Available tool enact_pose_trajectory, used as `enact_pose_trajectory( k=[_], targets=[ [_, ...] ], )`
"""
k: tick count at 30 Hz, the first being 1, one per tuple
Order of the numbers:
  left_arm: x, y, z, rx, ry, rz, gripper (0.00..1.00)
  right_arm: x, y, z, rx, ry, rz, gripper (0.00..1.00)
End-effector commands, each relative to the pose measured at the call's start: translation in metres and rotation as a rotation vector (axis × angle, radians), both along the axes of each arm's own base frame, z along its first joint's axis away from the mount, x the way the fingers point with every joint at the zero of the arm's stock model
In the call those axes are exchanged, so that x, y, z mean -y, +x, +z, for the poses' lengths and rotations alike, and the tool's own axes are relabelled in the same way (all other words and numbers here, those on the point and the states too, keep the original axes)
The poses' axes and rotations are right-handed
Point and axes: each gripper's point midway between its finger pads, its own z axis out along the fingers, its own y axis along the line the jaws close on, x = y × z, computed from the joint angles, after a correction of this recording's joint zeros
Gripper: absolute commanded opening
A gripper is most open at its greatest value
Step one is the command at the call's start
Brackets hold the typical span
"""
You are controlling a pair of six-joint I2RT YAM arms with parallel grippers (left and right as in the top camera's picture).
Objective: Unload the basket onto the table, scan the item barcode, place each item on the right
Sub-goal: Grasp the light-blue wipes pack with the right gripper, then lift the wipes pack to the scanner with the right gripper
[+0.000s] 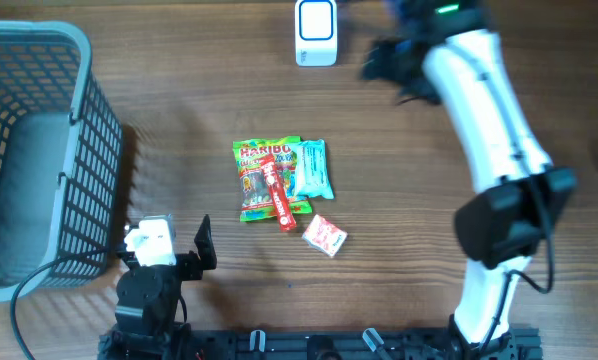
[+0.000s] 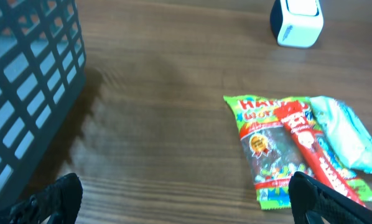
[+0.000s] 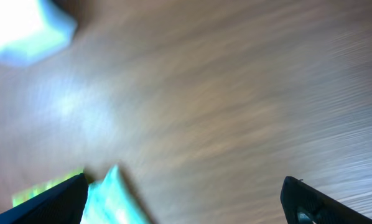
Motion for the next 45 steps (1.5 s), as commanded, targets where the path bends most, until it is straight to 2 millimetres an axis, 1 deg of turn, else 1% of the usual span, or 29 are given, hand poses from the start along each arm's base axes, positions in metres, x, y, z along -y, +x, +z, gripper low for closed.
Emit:
enact_pose_trajectory(
  k=[1, 3, 6, 8, 12, 14, 17, 18, 19, 21, 22, 23, 24, 25, 27, 28, 30, 31, 32, 33, 35, 36, 37, 39, 40, 41, 42, 43, 45],
  targets=[
    [-0.004, -0.005, -0.012, -0.046, 0.004, 0.022, 1.0, -0.083, -0.039, -0.046, -0.097, -0.084, 0.169, 0.99],
    [-0.005, -0.008, -0.018, -0.072, 0.009, 0.022, 1.0, -0.107, -0.056, -0.068, -0.115, -0.173, 0.207, 0.99],
    [-0.005, -0.009, -0.02, -0.085, 0.011, 0.022, 1.0, -0.121, -0.081, -0.098, -0.178, -0.277, 0.253, 0.98],
    [-0.005, -0.009, -0.02, -0.085, 0.011, 0.022, 1.0, -0.127, -0.09, -0.114, -0.213, -0.305, 0.286, 0.95],
    [-0.005, -0.009, -0.021, -0.085, 0.011, 0.022, 1.0, -0.137, -0.093, -0.127, -0.215, -0.319, 0.315, 0.93],
    [-0.005, -0.009, -0.021, -0.085, 0.011, 0.022, 1.0, -0.142, -0.091, -0.143, -0.215, -0.328, 0.322, 0.93],
    [-0.005, -0.009, -0.021, -0.085, 0.011, 0.022, 1.0, -0.142, -0.09, -0.163, -0.244, -0.349, 0.368, 0.93],
    [-0.005, -0.009, -0.021, -0.085, 0.011, 0.022, 1.0, -0.142, -0.091, -0.169, -0.256, -0.359, 0.382, 0.88],
    [-0.005, -0.009, -0.021, -0.085, 0.011, 0.022, 1.0, -0.14, -0.092, -0.174, -0.268, -0.372, 0.398, 0.79],
    [-0.005, -0.009, -0.021, -0.085, 0.011, 0.022, 1.0, -0.135, -0.096, -0.177, -0.296, -0.394, 0.4, 0.52],
    [-0.005, -0.009, -0.021, -0.085, 0.011, 0.022, 1.0, -0.132, -0.097, -0.177, -0.3, -0.405, 0.399, 0.42],
    [-0.005, -0.009, -0.021, -0.085, 0.011, 0.022, 1.0, -0.127, -0.095, -0.174, -0.294, -0.439, 0.4, 0.37],
    [-0.005, -0.009, -0.021, -0.085, 0.011, 0.022, 1.0, -0.121, -0.094, -0.172, -0.295, -0.465, 0.398, 0.36],
    [-0.005, -0.009, -0.021, -0.085, 0.011, 0.022, 1.0, -0.109, -0.094, -0.165, -0.306, -0.522, 0.396, 0.24],
    [-0.005, -0.009, -0.021, -0.085, 0.011, 0.022, 1.0, -0.105, -0.094, -0.154, -0.313, -0.546, 0.397, 0.11],
    [-0.005, -0.009, -0.021, -0.085, 0.011, 0.022, 1.0, -0.108, -0.096, -0.146, -0.325, -0.525, 0.395, 0.05],
    [-0.005, -0.009, -0.021, -0.085, 0.011, 0.022, 1.0, -0.124, -0.101, -0.129, -0.345, -0.418, 0.395, 0.04],
    [-0.005, -0.009, -0.021, -0.085, 0.011, 0.022, 1.0, -0.137, -0.102, -0.113, -0.339, -0.323, 0.404, 0.04],
    [-0.005, -0.009, -0.021, -0.085, 0.011, 0.022, 1.0, -0.144, -0.105, -0.103, -0.342, -0.259, 0.43, 0.04],
    [-0.005, -0.009, -0.021, -0.085, 0.011, 0.022, 1.0, -0.156, -0.11, -0.088, -0.347, -0.144, 0.471, 0.04],
    [-0.005, -0.009, -0.021, -0.085, 0.011, 0.022, 1.0, -0.185, -0.123, -0.049, -0.364, 0.183, 0.641, 0.06],
    [-0.005, -0.009, -0.021, -0.085, 0.011, 0.022, 1.0, -0.199, -0.13, -0.03, -0.365, 0.352, 0.73, 0.08],
    [-0.005, -0.009, -0.021, -0.085, 0.011, 0.022, 1.0, -0.213, -0.137, -0.006, -0.358, 0.562, 0.835, 0.1],
    [-0.005, -0.009, -0.021, -0.085, 0.011, 0.022, 1.0, -0.22, -0.138, 0.023, -0.336, 0.817, 0.896, 0.24],
    [-0.005, -0.009, -0.021, -0.085, 0.011, 0.022, 1.0, -0.22, -0.135, 0.031, -0.334, 0.881, 0.881, 0.24],
    [-0.005, -0.009, -0.021, -0.085, 0.011, 0.022, 1.0, -0.219, -0.131, 0.043, -0.33, 0.972, 0.859, 0.22],
    [-0.005, -0.009, -0.021, -0.085, 0.011, 0.022, 1.0, -0.221, -0.129, 0.056, -0.332, 1.06, 0.836, 0.08],
    [-0.005, -0.009, -0.021, -0.085, 0.011, 0.022, 1.0, -0.222, -0.129, 0.064, -0.389, 1.115, 0.741, 0.04],
    [-0.005, -0.009, -0.021, -0.085, 0.011, 0.022, 1.0, -0.222, -0.129, 0.064, -0.505, 1.11, 0.566, 0.04]
  ],
)
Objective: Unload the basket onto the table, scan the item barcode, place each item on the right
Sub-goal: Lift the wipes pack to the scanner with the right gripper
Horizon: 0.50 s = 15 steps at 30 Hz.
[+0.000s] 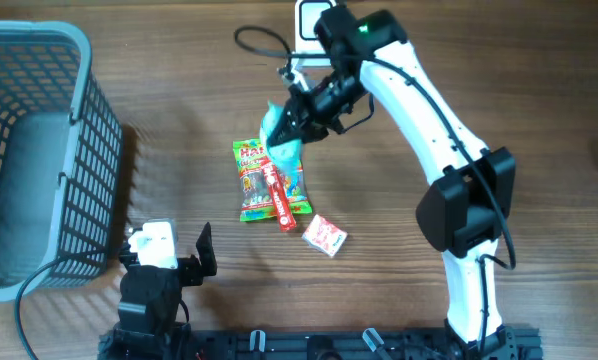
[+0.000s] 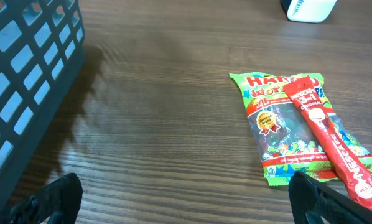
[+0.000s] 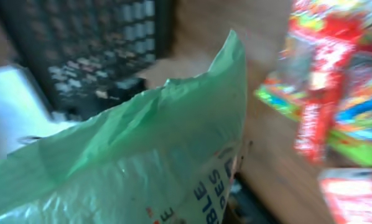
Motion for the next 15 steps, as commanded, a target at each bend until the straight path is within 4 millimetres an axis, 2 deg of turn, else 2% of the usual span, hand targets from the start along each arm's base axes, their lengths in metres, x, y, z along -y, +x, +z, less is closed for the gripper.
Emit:
enact_pose_trajectory(
  k=[1, 3, 5, 6, 10, 12, 15],
  targets=[
    [-0.003, 0.0, -0.002, -0.001, -0.002, 0.022, 1.0, -0.014, -0.007, 0.034, -0.267, 0.054, -0.125, 0.04],
    [-0.003, 0.0, -0.002, -0.001, -0.002, 0.022, 1.0, -0.014, -0.008, 0.038, -0.424, -0.005, -0.208, 0.04],
    [-0.003, 0.0, -0.002, -0.001, -0.002, 0.022, 1.0, -0.021, -0.011, 0.057, -0.509, 0.084, -0.196, 0.04],
    [-0.003, 0.0, -0.002, -0.001, -0.002, 0.022, 1.0, -0.024, -0.01, 0.064, -0.511, 0.126, -0.181, 0.04],
    [-0.003, 0.0, -0.002, -0.001, -0.002, 0.022, 1.0, -0.027, -0.012, 0.068, -0.512, 0.154, -0.164, 0.04],
    [-0.003, 0.0, -0.002, -0.001, -0.002, 0.022, 1.0, -0.029, -0.014, 0.087, -0.507, 0.278, -0.112, 0.04],
    [-0.003, 0.0, -0.002, -0.001, -0.002, 0.022, 1.0, -0.028, -0.014, 0.096, -0.473, 0.36, -0.079, 0.04]
  ],
)
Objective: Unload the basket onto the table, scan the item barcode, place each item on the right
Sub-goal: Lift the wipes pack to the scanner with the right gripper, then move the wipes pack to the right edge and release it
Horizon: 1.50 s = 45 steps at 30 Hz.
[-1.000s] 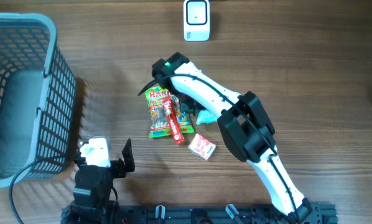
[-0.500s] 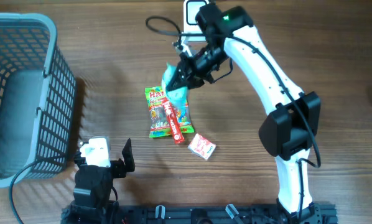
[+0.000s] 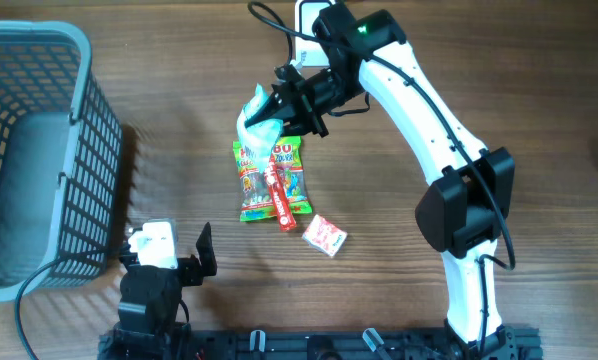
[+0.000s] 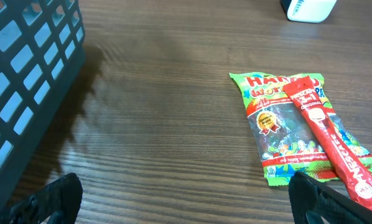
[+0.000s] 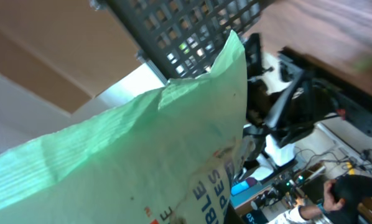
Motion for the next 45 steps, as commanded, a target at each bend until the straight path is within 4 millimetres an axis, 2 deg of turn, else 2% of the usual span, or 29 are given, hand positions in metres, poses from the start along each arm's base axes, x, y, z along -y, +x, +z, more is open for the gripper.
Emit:
enact_pose_trajectory(
  k=[1, 5, 6, 7, 8, 9, 11, 12, 15, 18, 21, 24, 26, 29, 33, 36, 40, 42, 43, 45],
  targets=[
    [-0.003, 0.0, -0.002, -0.001, -0.002, 0.022, 1.0, -0.002, -0.005, 0.036, 0.082, 0.222, 0.023, 0.04],
    [-0.003, 0.0, -0.002, -0.001, -0.002, 0.022, 1.0, 0.002, 0.0, 0.039, 0.154, 0.27, 0.017, 0.05],
    [-0.003, 0.0, -0.002, -0.001, -0.002, 0.022, 1.0, 0.0, 0.006, 0.036, 0.222, 0.287, 0.022, 0.04],
    [-0.003, 0.0, -0.002, -0.001, -0.002, 0.022, 1.0, -0.003, 0.014, 0.024, 0.326, 0.25, 0.027, 0.04],
    [-0.003, 0.0, -0.002, -0.001, -0.002, 0.022, 1.0, -0.005, 0.027, 0.001, 0.45, 0.141, 0.024, 0.04],
    [-0.003, 0.0, -0.002, -0.001, -0.002, 0.022, 1.0, -0.001, 0.047, -0.03, 0.582, -0.038, 0.006, 0.04],
    [-0.003, 0.0, -0.002, -0.001, -0.002, 0.022, 1.0, 0.027, 0.093, -0.08, 0.756, -0.427, -0.068, 0.04],
    [-0.003, 0.0, -0.002, -0.001, -0.002, 0.022, 1.0, 0.036, 0.113, -0.088, 0.842, -0.522, -0.104, 0.04],
    [-0.003, 0.0, -0.002, -0.001, -0.002, 0.022, 1.0, 0.021, 0.159, -0.064, 1.171, -0.432, -0.138, 0.05],
    [-0.003, 0.0, -0.002, -0.001, -0.002, 0.022, 1.0, 0.018, 0.196, -0.04, 1.447, -0.424, -0.176, 0.05],
    [-0.003, 0.0, -0.002, -0.001, -0.002, 0.022, 1.0, 0.051, 0.246, -0.03, 1.619, -0.704, -0.308, 0.05],
    [-0.003, 0.0, -0.002, -0.001, -0.002, 0.022, 1.0, 0.057, 0.276, -0.016, 1.797, -0.786, -0.356, 0.05],
    [-0.003, 0.0, -0.002, -0.001, -0.002, 0.022, 1.0, 0.062, 0.296, -0.027, 1.857, -0.861, -0.379, 0.05],
    [-0.003, 0.0, -0.002, -0.001, -0.002, 0.022, 1.0, 0.076, 0.324, -0.08, 1.857, -0.98, -0.363, 0.05],
    [-0.003, 0.0, -0.002, -0.001, -0.002, 0.022, 1.0, 0.085, 0.34, -0.125, 1.833, -1.013, -0.361, 0.05],
    [-0.003, 0.0, -0.002, -0.001, -0.002, 0.022, 1.0, 0.089, 0.343, -0.136, 1.825, -1.05, -0.361, 0.05],
    [-0.003, 0.0, -0.002, -0.001, -0.002, 0.022, 1.0, 0.094, 0.344, -0.132, 1.836, -1.087, -0.341, 0.05],
    [-0.003, 0.0, -0.002, -0.001, -0.002, 0.022, 1.0, 0.103, 0.342, -0.131, 1.807, -1.147, -0.32, 0.04],
    [-0.003, 0.0, -0.002, -0.001, -0.002, 0.022, 1.0, 0.109, 0.341, -0.12, 1.796, -1.181, -0.313, 0.04],
    [-0.003, 0.0, -0.002, -0.001, -0.002, 0.022, 1.0, 0.128, 0.335, -0.077, 1.782, -1.234, -0.32, 0.04]
  ],
)
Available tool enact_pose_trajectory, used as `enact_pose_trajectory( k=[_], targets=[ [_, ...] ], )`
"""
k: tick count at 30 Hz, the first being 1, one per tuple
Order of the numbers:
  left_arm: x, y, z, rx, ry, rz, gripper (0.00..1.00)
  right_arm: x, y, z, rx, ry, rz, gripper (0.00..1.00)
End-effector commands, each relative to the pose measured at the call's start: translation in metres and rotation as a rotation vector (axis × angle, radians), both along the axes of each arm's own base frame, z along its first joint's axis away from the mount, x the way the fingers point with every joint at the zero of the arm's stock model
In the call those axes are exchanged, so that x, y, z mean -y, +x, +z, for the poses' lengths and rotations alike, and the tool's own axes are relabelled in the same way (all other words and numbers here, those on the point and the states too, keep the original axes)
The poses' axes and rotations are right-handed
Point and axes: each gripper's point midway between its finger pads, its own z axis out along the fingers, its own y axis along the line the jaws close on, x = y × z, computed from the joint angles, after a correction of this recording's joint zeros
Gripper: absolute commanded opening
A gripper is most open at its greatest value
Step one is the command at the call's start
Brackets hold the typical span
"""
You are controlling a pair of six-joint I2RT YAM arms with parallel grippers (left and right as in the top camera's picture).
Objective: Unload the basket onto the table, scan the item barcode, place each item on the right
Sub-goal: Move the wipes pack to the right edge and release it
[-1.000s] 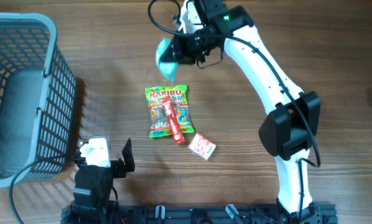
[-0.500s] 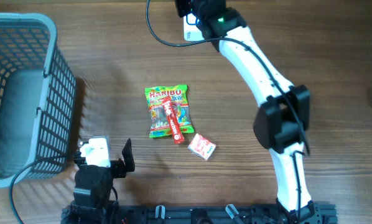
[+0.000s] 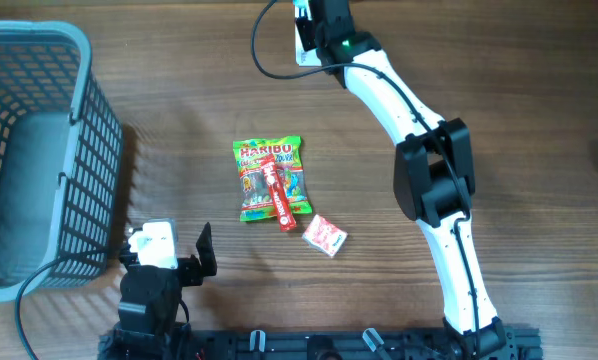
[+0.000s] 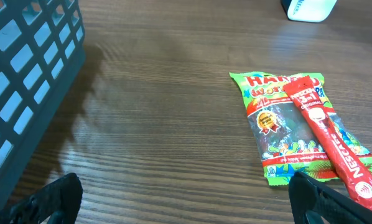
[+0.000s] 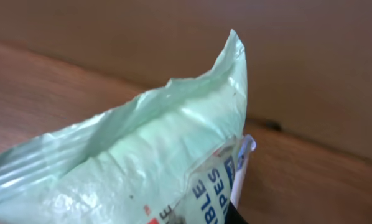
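Note:
A pale green wipes packet (image 5: 142,162) fills the right wrist view, with my right gripper (image 3: 319,15) shut on it at the table's far edge. The gripper hangs right over the white barcode scanner (image 3: 300,36), which shows only as a sliver beside the arm; its base also appears in the left wrist view as the scanner (image 4: 307,7). The packet is hidden under the arm in the overhead view. My left gripper (image 4: 183,205) rests open and holding nothing at the near left.
A Haribo bag (image 3: 267,178) with a red Nestle stick (image 3: 277,198) across it lies mid-table, and a small red-and-white packet (image 3: 325,235) lies just nearer. A grey basket (image 3: 39,150) stands at the left. A red object sits at the right edge.
My right gripper has moved with the green packet from above the Haribo bag to the far edge, over the scanner. The left arm has not moved.
My right gripper was open near the scanner while the green packet lay beside the Haribo bag. Then it held the packet above the pile, then a little farther left, and now holds it over the scanner.

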Motion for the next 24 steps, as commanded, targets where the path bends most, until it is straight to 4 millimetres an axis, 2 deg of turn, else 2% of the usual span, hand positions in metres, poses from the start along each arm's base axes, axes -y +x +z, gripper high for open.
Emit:
enact_pose_trajectory(
  k=[1, 3, 5, 6, 8, 9, 11, 12, 13, 15, 17, 19, 20, 22, 23, 24],
  targets=[
    [-0.003, 0.0, -0.002, 0.001, -0.002, 0.022, 1.0, 0.039, -0.006, 0.102, 0.078, -0.024, -0.088, 0.04],
    [-0.003, 0.0, -0.002, 0.001, -0.002, 0.022, 1.0, 0.078, -0.029, 0.136, 0.027, -0.041, -0.151, 0.04],
    [-0.003, 0.0, -0.002, 0.001, -0.002, 0.022, 1.0, 0.142, -0.048, 0.153, -0.018, -0.095, -0.308, 0.05],
    [-0.003, 0.0, -0.002, 0.001, -0.002, 0.022, 1.0, 0.188, -0.058, 0.153, -0.06, -0.152, -0.404, 0.04],
    [-0.003, 0.0, -0.002, 0.001, -0.002, 0.022, 1.0, 0.256, -0.071, 0.141, -0.138, -0.203, -0.546, 0.05],
    [-0.003, 0.0, -0.002, 0.001, -0.002, 0.022, 1.0, 0.307, -0.081, 0.123, -0.201, -0.197, -0.649, 0.04],
    [-0.003, 0.0, -0.002, 0.001, -0.002, 0.022, 1.0, 0.374, -0.097, 0.089, -0.282, -0.128, -0.789, 0.05],
    [-0.003, 0.0, -0.002, 0.001, -0.002, 0.022, 1.0, 0.408, -0.107, 0.063, -0.334, -0.068, -0.84, 0.05],
    [-0.003, 0.0, -0.002, 0.001, -0.002, 0.022, 1.0, 0.425, -0.113, 0.045, -0.37, -0.038, -0.857, 0.05],
    [-0.003, 0.0, -0.002, 0.001, -0.002, 0.022, 1.0, 0.475, -0.144, -0.006, -0.475, 0.011, -0.95, 0.06],
    [-0.003, 0.0, -0.002, 0.001, -0.002, 0.022, 1.0, 0.512, -0.176, -0.048, -0.555, 0.037, -1.04, 0.06],
    [-0.003, 0.0, -0.002, 0.001, -0.002, 0.022, 1.0, 0.53, -0.19, -0.055, -0.568, 0.047, -1.082, 0.09],
    [-0.003, 0.0, -0.002, 0.001, -0.002, 0.022, 1.0, 0.54, -0.194, -0.053, -0.562, 0.055, -1.102, 0.54],
    [-0.003, 0.0, -0.002, 0.001, -0.002, 0.022, 1.0, 0.549, -0.198, -0.032, -0.523, 0.094, -1.143, 0.96],
    [-0.003, 0.0, -0.002, 0.001, -0.002, 0.022, 1.0, 0.547, -0.193, -0.015, -0.484, 0.143, -1.148, 1.0],
    [-0.003, 0.0, -0.002, 0.001, -0.002, 0.022, 1.0, 0.542, -0.188, -0.002, -0.455, 0.182, -1.137, 0.99]
  ],
)
